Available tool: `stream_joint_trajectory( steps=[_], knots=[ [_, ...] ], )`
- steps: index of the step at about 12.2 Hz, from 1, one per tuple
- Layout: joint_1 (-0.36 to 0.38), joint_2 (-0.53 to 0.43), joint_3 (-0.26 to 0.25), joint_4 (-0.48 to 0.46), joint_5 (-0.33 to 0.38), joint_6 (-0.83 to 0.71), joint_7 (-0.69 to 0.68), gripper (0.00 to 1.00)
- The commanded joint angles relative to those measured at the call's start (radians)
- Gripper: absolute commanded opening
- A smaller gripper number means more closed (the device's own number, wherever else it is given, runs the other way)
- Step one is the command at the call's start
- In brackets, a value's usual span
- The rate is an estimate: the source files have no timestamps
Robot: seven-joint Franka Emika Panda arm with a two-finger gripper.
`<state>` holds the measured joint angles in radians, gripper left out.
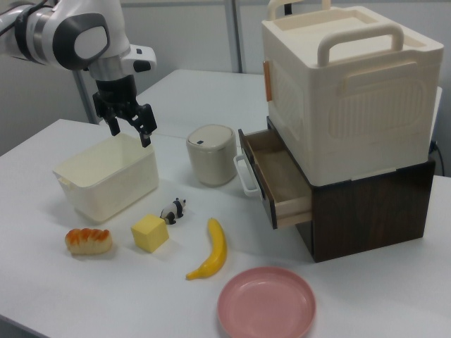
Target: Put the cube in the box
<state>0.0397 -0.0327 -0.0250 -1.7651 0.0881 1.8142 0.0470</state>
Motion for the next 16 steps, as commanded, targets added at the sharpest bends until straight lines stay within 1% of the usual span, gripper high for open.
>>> stream_joint_trajectory(
  steps=[1, 3, 5, 6, 8, 10, 13, 16],
  knots=[
    [0.002, -0.018, 0.000, -0.059, 0.007, 0.051, -0.001, 1.00],
    [-0.003, -0.021, 0.002, -0.118, -0.002, 0.132, -0.002, 1.00],
    [-0.014, -0.026, 0.005, -0.175, -0.037, 0.189, -0.002, 1.00],
    [-0.014, -0.027, 0.005, -0.201, -0.053, 0.194, -0.002, 1.00],
    [-0.014, -0.023, 0.008, -0.252, -0.105, 0.204, -0.002, 1.00],
    [-0.012, -0.012, 0.008, -0.315, -0.139, 0.266, -0.002, 1.00],
    [-0.004, 0.043, 0.008, -0.318, -0.188, 0.269, -0.002, 1.00],
    [0.019, 0.102, 0.008, -0.318, -0.192, 0.293, -0.001, 1.00]
  ],
)
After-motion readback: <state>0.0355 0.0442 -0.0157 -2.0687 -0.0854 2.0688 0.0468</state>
